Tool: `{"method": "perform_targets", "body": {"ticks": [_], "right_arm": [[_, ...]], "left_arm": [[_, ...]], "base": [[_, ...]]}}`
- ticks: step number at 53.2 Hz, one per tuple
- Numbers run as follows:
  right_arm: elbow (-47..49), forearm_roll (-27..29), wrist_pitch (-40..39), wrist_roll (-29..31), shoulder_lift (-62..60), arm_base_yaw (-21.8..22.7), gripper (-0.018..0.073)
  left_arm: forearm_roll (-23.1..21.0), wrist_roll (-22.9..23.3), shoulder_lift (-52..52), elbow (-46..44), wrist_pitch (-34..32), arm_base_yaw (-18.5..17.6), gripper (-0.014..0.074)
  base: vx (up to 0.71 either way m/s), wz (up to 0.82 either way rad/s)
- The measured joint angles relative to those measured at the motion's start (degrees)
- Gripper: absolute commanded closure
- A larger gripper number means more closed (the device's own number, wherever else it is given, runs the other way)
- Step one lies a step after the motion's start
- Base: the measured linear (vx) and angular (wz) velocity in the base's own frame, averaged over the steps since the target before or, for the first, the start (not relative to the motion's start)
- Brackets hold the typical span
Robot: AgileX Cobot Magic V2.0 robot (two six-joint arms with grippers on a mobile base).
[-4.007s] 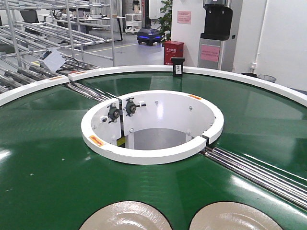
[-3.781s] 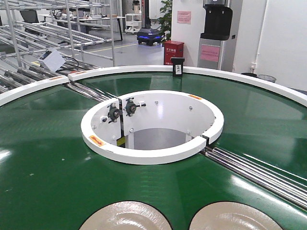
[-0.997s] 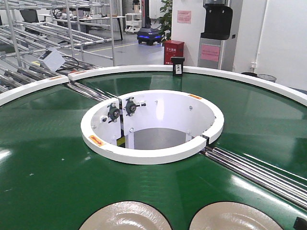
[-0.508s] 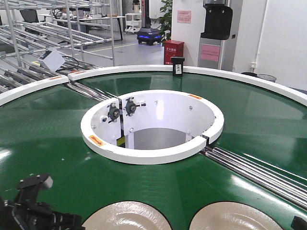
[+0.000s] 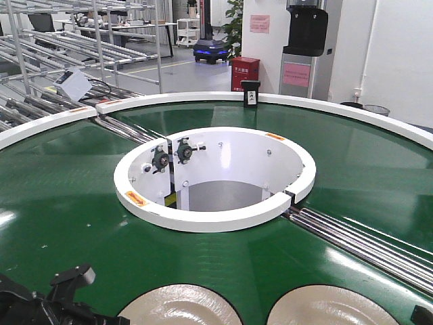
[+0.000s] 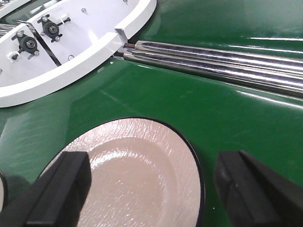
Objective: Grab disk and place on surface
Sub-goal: 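Lower both grippers toward the edges of the nearest cream plate, then close both grippers on opposite rims of the cream plate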
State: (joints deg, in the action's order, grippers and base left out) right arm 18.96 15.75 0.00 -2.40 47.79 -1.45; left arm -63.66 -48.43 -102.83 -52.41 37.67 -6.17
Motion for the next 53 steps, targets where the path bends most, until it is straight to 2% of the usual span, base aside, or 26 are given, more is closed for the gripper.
{"method": "perform_targets", "body": {"ticks": [5, 10, 24, 30, 36, 43, 48, 53], "right_arm": [[0.0, 0.0, 0.0, 0.0, 0.0, 0.0, -0.0034], [0.0, 0.0, 0.0, 0.0, 0.0, 0.0, -0.0034], [0.0, 0.0, 0.0, 0.0, 0.4, 0.0, -0.0013], [0.2, 0.0, 1.5, 0.0, 0.8, 0.0, 0.0018], [4.8, 0.7, 12.1, -0.3, 2.2, 0.0, 0.0027], [14.1, 0.6, 24.7, -1.4, 7.3, 0.5, 0.0027], [22.1, 0.5, 32.0, -1.6, 12.5, 3.9, 0.0027], [28.3, 1.1, 37.0, -0.6, 18.3, 11.0, 0.0027]], "left_arm": [[-6.1, -5.2, -1.8, 0.0, 2.0, 0.0, 0.0163], [-9.8, -7.3, -3.7, -0.3, 3.7, 0.1, 0.0227], [-16.6, -7.5, -5.3, -0.7, 8.7, 0.5, 0.0608], [-17.1, -7.4, -4.7, -0.7, 9.1, 0.9, 0.0604], [-16.0, -7.3, -2.1, -0.5, 9.3, 2.1, 0.0601], [-13.4, -5.3, 2.5, -0.4, 6.8, 5.5, 0.0601], [-13.3, -2.4, 6.3, -0.2, 5.9, 8.3, 0.0601], [-13.3, -1.3, 10.2, -0.2, 5.5, 10.6, 0.0598]], "base": [[0.00, 0.00], [0.00, 0.00], [0.00, 0.00], [0.00, 0.00], [0.00, 0.00], [0.00, 0.00], [0.00, 0.00], [0.00, 0.00]]}}
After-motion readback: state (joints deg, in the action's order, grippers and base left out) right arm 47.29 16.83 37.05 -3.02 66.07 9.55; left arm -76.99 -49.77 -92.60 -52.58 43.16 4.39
